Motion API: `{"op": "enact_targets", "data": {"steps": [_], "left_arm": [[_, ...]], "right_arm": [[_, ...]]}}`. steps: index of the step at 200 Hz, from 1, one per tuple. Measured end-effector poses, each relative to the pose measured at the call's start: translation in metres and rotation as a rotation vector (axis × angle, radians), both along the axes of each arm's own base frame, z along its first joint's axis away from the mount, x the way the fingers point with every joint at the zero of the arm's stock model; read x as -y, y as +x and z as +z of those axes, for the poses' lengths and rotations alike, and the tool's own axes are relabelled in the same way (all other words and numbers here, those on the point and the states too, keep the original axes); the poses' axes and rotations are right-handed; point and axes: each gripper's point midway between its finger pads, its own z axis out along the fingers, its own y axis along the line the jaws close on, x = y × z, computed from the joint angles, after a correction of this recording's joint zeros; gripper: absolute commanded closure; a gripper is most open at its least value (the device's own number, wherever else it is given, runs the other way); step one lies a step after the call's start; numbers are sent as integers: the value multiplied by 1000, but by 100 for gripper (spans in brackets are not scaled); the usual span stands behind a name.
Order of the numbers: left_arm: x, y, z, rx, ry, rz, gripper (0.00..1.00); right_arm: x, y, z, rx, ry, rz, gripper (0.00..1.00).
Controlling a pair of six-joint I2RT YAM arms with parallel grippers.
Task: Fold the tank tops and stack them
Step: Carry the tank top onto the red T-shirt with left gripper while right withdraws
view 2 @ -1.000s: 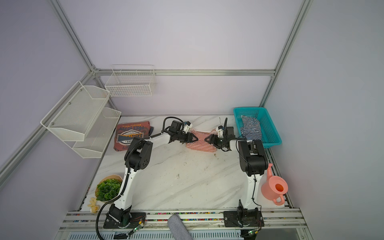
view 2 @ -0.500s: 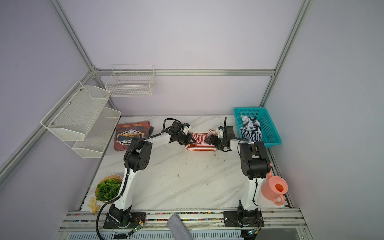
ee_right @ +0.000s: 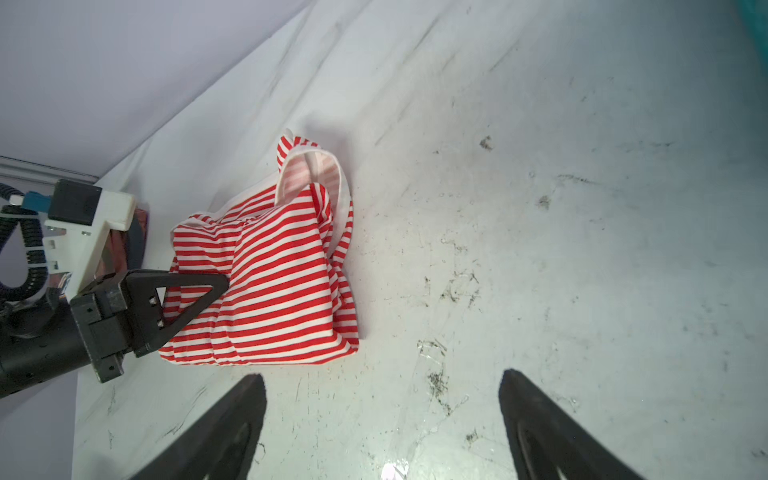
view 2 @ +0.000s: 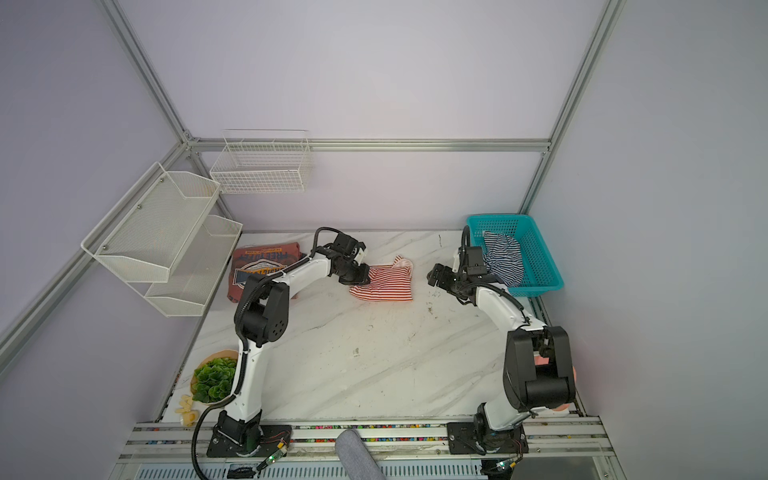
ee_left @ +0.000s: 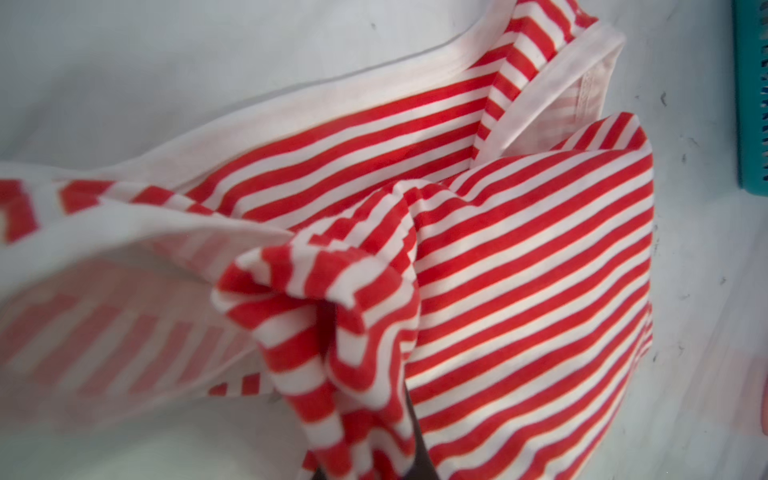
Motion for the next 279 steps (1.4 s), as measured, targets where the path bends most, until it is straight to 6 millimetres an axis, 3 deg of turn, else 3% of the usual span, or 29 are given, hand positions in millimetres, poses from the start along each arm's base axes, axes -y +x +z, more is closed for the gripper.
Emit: {"op": "enact_targets", "data": {"steps": [32,105,175,217,246,279], "left_arm": [[-42,15,32,74,96,37,100],[-135,26,100,208,329,145,100],[-195,24,160,331,437,200,100],[-225,8,168,335,462,217,100],[-243,-1,161,319,469,221,100],[-277,-9,144,282,473,256,100]], "right_arm": [[1,-4,15,31,9,-10,9],[-4,-9,10,16,41,8,11],[-14,-6,9,20,69,41,11],[-18,-6,8,21,73,48,11],[-21,-6,5,20,77,58,11],[-25,-9,-1,6,82,70,11]]}}
